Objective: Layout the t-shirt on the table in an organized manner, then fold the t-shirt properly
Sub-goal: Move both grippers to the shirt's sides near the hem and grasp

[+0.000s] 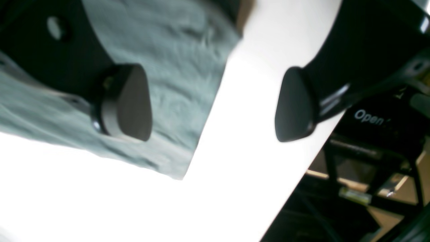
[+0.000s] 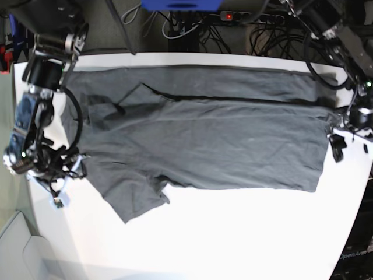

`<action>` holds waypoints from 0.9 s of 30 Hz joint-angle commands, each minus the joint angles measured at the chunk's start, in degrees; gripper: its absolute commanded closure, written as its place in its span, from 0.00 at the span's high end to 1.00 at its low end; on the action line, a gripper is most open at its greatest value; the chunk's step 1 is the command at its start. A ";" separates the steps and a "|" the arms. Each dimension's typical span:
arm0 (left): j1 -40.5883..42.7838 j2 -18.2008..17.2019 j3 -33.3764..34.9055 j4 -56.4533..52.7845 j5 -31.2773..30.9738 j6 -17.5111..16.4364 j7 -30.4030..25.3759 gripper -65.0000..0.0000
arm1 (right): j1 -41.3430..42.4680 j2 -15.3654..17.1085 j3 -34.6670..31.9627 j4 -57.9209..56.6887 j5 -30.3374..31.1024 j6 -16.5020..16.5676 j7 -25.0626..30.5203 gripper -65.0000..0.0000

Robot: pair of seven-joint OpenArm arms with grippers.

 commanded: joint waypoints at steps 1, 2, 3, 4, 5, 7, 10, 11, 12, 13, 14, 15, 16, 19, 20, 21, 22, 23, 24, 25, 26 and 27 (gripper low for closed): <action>-2.50 -1.59 0.85 -1.24 0.76 0.36 -1.36 0.86 | 3.52 1.50 -0.67 -2.91 0.00 -0.14 2.92 0.53; -4.44 -2.38 1.55 -3.70 1.73 0.28 -1.36 0.86 | 5.45 1.86 -1.11 -6.95 0.00 -0.14 5.11 0.53; -6.20 -3.17 2.08 -6.34 2.35 0.10 -1.36 0.86 | 7.21 1.86 -1.28 -10.73 0.00 -0.14 7.31 0.53; -7.95 -3.61 2.61 -8.80 2.70 0.10 -1.45 0.86 | 8.70 2.29 -1.28 -14.07 0.00 -0.14 9.51 0.53; -9.45 -3.96 2.78 -11.35 2.70 0.10 -1.45 0.86 | 10.02 3.09 -1.28 -17.68 0.00 -0.14 11.80 0.53; -11.73 -4.75 2.96 -15.57 3.05 0.28 -1.63 0.86 | 12.04 3.79 -1.37 -24.18 0.00 -0.14 16.63 0.54; -13.67 -5.37 2.96 -19.35 3.05 0.28 -1.89 0.86 | 13.98 5.28 -1.37 -31.83 0.00 -0.14 21.91 0.54; -14.20 -5.46 2.96 -20.31 3.05 0.28 -1.89 0.86 | 14.33 5.64 -1.37 -34.12 0.00 -0.14 23.49 0.54; -14.81 -5.55 2.96 -21.11 3.05 0.28 -1.89 0.85 | 14.33 5.72 -1.37 -35.97 0.00 -0.14 24.98 0.54; -15.25 -5.55 2.96 -21.81 3.05 0.28 -1.89 0.85 | 14.33 5.99 -1.37 -37.46 0.00 -0.14 26.74 0.54; -15.51 -5.55 2.96 -22.34 3.05 0.28 -1.89 0.85 | 14.07 6.43 -1.37 -38.51 -0.09 -0.14 27.97 0.54; -15.60 -5.55 2.96 -22.69 3.05 0.28 -1.89 0.85 | 13.89 6.60 -1.37 -39.57 -0.09 -0.14 28.85 0.54; -15.69 -5.55 2.96 -22.86 3.05 0.28 -1.98 0.85 | 13.89 6.60 -1.46 -40.71 -0.09 -0.14 29.47 0.54; -15.78 -5.55 2.96 -22.95 3.05 0.54 -1.98 0.85 | 13.80 6.69 -2.34 -43.35 0.00 -0.14 29.91 0.54; -16.39 -5.55 2.96 -22.95 3.05 0.54 -1.98 0.85 | 13.80 6.69 -2.78 -44.05 0.00 -0.14 30.08 0.54; -16.92 -5.55 2.96 -22.95 3.05 0.54 -1.98 0.85 | 13.63 6.60 -3.30 -44.58 0.00 -0.14 30.52 0.54; -17.18 -5.55 2.96 -22.95 3.05 0.54 -1.98 0.85 | 12.92 6.60 -3.74 -44.84 0.00 -0.14 30.70 0.54; -17.36 -5.55 2.96 -22.95 3.05 0.54 -1.98 0.85 | 11.96 6.51 -4.01 -44.58 0.00 -0.14 30.70 0.54; -17.54 -5.55 2.96 -22.95 3.05 0.63 -1.98 0.85 | 11.25 6.07 -4.45 -44.23 0.00 -0.14 30.78 0.54; -17.54 -5.55 2.96 -22.95 3.05 0.63 -1.98 0.85 | 10.46 5.64 -4.71 -43.61 0.00 -0.14 31.14 0.54; -17.62 -5.55 2.96 -22.95 3.05 0.63 -1.98 0.85 | 9.76 5.55 -5.06 -43.17 0.00 -0.14 31.66 0.54; -17.71 -5.55 2.96 -23.04 3.05 0.63 -1.98 0.85 | 9.05 5.46 -5.33 -43.09 0.00 -0.14 32.37 0.53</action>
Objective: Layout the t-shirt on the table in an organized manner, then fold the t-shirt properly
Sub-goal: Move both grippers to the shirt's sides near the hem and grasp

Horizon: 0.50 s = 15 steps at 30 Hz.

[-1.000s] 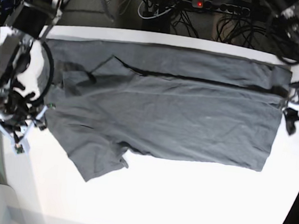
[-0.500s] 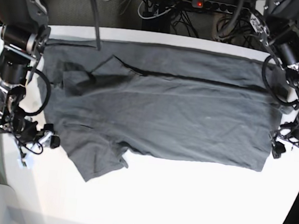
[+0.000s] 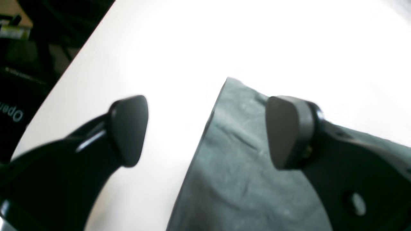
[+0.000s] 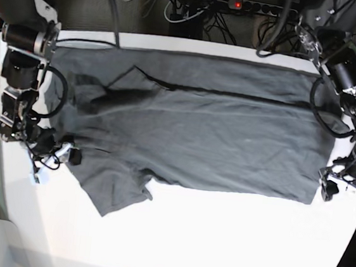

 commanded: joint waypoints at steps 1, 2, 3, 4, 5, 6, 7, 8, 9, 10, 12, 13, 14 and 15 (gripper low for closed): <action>-1.32 -0.98 -0.10 0.70 -0.71 -0.12 -1.21 0.85 | -0.15 0.21 -0.50 0.19 -0.68 0.38 -1.60 0.53; -2.02 -0.98 -0.10 -0.10 -0.71 -0.12 -1.21 0.85 | -0.59 0.21 -0.94 0.28 -0.68 0.38 -1.24 0.52; -2.90 -1.07 -0.10 -0.97 -0.62 -0.12 -1.21 0.85 | -0.77 0.13 -1.20 0.28 -0.68 0.38 -1.16 0.51; -3.61 -1.15 -0.10 -2.38 -0.01 -0.12 -1.21 0.85 | -0.85 0.13 -1.64 0.28 -0.68 0.38 -1.16 0.48; -4.05 -1.59 -0.10 -3.96 1.22 -0.12 -1.21 0.85 | -0.85 0.13 -1.91 0.28 -0.68 0.38 -1.16 0.42; -4.22 -2.30 -0.10 -5.63 2.19 -0.12 -1.39 0.85 | -0.85 0.13 -2.26 0.28 -0.68 0.38 -1.16 0.36; -5.10 -2.47 -0.10 -7.57 2.89 -0.12 -2.18 0.85 | -0.85 0.13 -2.61 0.28 -0.68 0.38 -1.24 0.28; -6.16 -2.56 -0.10 -9.85 3.69 -0.12 -3.94 0.85 | -0.85 0.13 -2.96 0.19 -0.68 0.38 -1.33 0.20; -6.95 -2.74 -0.10 -12.49 4.30 -0.12 -6.05 0.85 | -0.85 0.13 -3.40 0.19 -0.68 0.38 -1.33 0.12; -7.74 -2.82 -0.10 -15.22 4.83 -0.12 -8.25 0.85 | -0.85 0.13 -3.66 0.19 -0.68 0.38 -1.24 0.05; -9.14 -3.62 -0.10 -20.23 6.50 -0.12 -12.03 0.85 | -0.85 0.13 -4.10 0.28 -0.68 0.38 -1.42 0.00; -9.94 -3.88 -0.10 -22.25 7.20 -0.12 -13.26 0.85 | -0.85 0.13 -4.28 0.28 -0.68 0.38 -1.51 0.00; -10.73 -4.05 -0.10 -24.45 7.82 -0.12 -14.49 0.85 | -0.85 0.13 -4.28 0.28 -0.59 0.38 -1.51 0.00; -11.52 -4.14 -0.10 -26.56 8.43 -0.12 -15.63 0.85 | -0.85 0.13 -4.28 0.28 -0.59 0.38 -1.42 0.00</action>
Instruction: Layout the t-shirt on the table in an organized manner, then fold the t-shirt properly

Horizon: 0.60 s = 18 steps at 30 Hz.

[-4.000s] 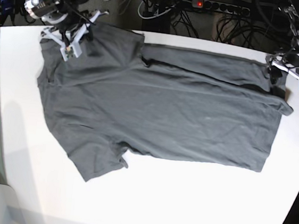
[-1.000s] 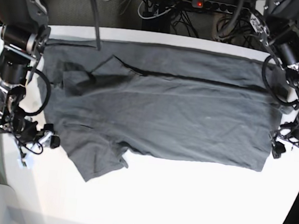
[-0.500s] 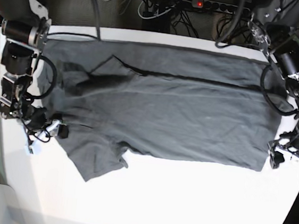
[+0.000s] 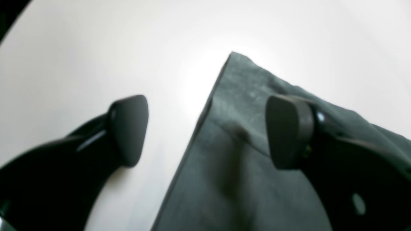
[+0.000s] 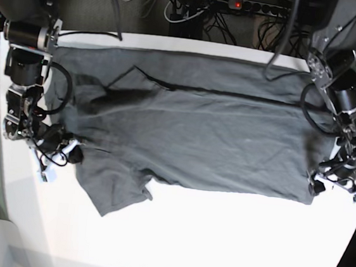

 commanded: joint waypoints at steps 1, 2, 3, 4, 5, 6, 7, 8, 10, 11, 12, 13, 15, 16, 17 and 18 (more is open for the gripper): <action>-2.74 -1.54 0.09 -1.33 -0.09 -0.16 -3.23 0.85 | 0.35 0.26 -0.30 -0.03 -1.73 0.36 -3.10 0.00; -3.61 -1.90 0.09 -3.88 0.53 -0.16 -4.81 0.85 | 0.35 0.26 -0.30 -0.03 -1.73 0.36 -3.10 0.00; -4.49 -1.98 0.09 -6.07 0.97 -0.16 -6.57 0.85 | 0.35 0.26 -0.30 -0.03 -1.73 0.36 -3.19 0.00; -5.55 -2.07 0.09 -8.18 1.32 -0.16 -8.24 0.85 | 0.35 0.26 -0.30 -0.03 -1.73 0.36 -3.28 0.00; -6.25 -2.60 0.09 -10.29 1.85 -0.16 -9.73 0.85 | 0.35 0.26 -0.30 -0.03 -1.73 0.36 -3.28 0.00; -7.04 -3.30 0.09 -12.49 2.55 -0.16 -10.96 0.85 | 0.35 0.26 -0.30 -0.03 -1.73 0.36 -3.28 0.00; -7.92 -3.65 0.09 -14.87 3.34 -0.16 -12.02 0.85 | 0.35 0.26 -0.30 -0.03 -1.73 0.36 -3.28 0.00; -8.89 -4.01 0.09 -16.89 3.96 -0.07 -12.72 0.85 | 0.35 0.26 -0.30 -0.03 -1.73 0.36 -3.28 0.00; -10.38 -4.01 0.09 -20.76 5.36 -0.07 -14.21 0.85 | 0.35 0.26 -0.30 -0.03 -1.73 0.36 -3.28 0.00; -10.65 -4.09 0.09 -21.99 6.33 -0.07 -15.01 0.85 | 0.35 0.17 -0.30 -0.03 -1.73 0.36 -3.28 0.00; -10.82 -4.09 0.09 -22.69 7.21 -0.07 -15.71 0.85 | 0.35 0.17 -0.30 -0.03 -1.64 0.36 -3.28 0.00; -10.82 -3.83 0.09 -23.13 7.82 -0.07 -16.32 0.85 | 0.35 -0.01 -0.30 -0.03 -1.64 0.36 -3.28 0.00; -10.56 -3.57 0.09 -23.57 8.70 -0.07 -16.50 0.85 | 0.35 -0.36 -0.30 -0.03 -1.64 0.36 -3.28 0.00; -9.68 -3.57 0.09 -23.57 8.70 -0.07 -16.50 0.85 | 0.35 -0.36 -0.30 -0.03 -1.64 0.36 -3.28 0.00; -9.15 -3.57 0.09 -23.57 8.26 -0.07 -16.50 0.85 | 0.35 -0.36 -0.30 -0.03 -1.64 0.36 -3.28 0.00; -9.07 -3.57 0.09 -23.57 8.26 -0.07 -16.50 0.85 | 0.35 -0.36 -0.30 -0.03 -1.64 0.36 -3.28 0.00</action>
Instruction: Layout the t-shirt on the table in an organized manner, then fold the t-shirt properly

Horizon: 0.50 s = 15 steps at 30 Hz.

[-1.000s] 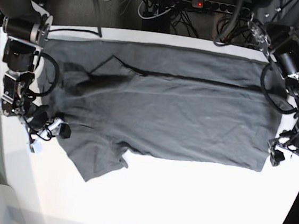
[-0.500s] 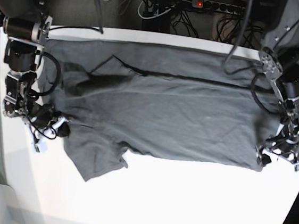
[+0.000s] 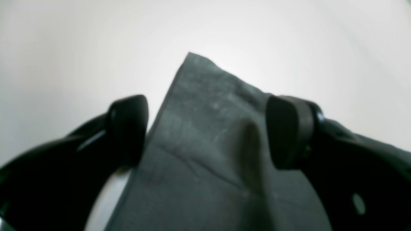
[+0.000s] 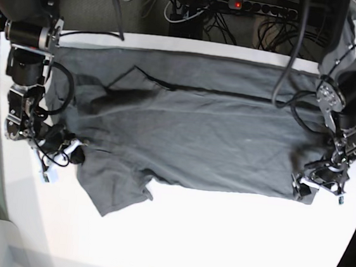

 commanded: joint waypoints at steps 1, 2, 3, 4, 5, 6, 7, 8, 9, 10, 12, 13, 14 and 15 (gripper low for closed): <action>-1.04 -0.51 0.09 0.54 0.00 -0.03 1.27 0.85 | 0.35 0.10 -0.26 -0.03 -1.84 0.17 -3.26 0.00; -0.96 -0.51 0.09 0.54 -0.09 -0.03 1.53 0.85 | 0.35 0.01 -0.26 -0.03 -1.84 0.17 -3.26 0.00; -0.87 -0.51 0.09 0.54 -0.09 -0.03 1.53 0.84 | 0.35 0.01 -0.26 -0.03 -1.84 0.17 -3.26 0.00; -0.60 -0.68 0.09 0.54 0.00 -0.03 1.62 0.81 | 0.35 0.01 -0.26 -0.03 -1.84 0.17 -3.26 0.00; -0.43 -0.68 0.09 0.54 0.18 -0.03 1.62 0.75 | 0.35 0.01 -0.26 -0.03 -1.84 0.17 -3.26 0.00; 0.10 -0.77 0.09 0.54 0.00 -0.03 1.62 0.66 | 0.35 0.01 -0.26 -0.03 -1.84 0.17 -3.26 0.00; 0.63 -0.86 -0.08 0.54 -0.17 -0.03 1.62 0.56 | 0.35 0.01 -0.26 -0.03 -1.84 0.17 -3.26 0.00; 0.89 -0.95 -0.08 0.54 -0.44 -0.03 1.62 0.44 | 0.35 0.01 -0.26 -0.03 -1.84 0.17 -3.26 0.00; 0.98 -0.95 -0.08 0.54 -0.35 -0.03 1.62 0.31 | 0.35 0.01 -0.26 -0.03 -1.84 0.17 -3.26 0.00; 0.98 -0.95 -0.17 0.54 -0.35 -0.03 1.62 0.21 | 0.35 -0.08 -0.26 -0.03 -1.84 0.17 -3.17 0.00; 0.98 -1.03 -0.17 0.54 -0.26 0.85 1.62 0.00 | 0.35 -0.08 -0.26 -0.03 -1.84 0.17 -3.08 0.00; 0.98 -1.03 0.01 0.54 -0.26 1.55 1.62 0.00 | 0.35 -0.08 -0.26 -0.03 -1.84 0.17 -3.08 0.00; 0.98 -1.03 0.01 0.54 0.09 1.91 1.62 0.03 | 0.35 -0.08 -0.26 -0.03 -1.84 0.17 -2.99 0.00; 1.07 -1.03 0.01 0.54 0.09 1.91 1.62 0.04 | 0.35 -0.08 -0.26 -0.03 -1.84 0.17 -2.99 0.00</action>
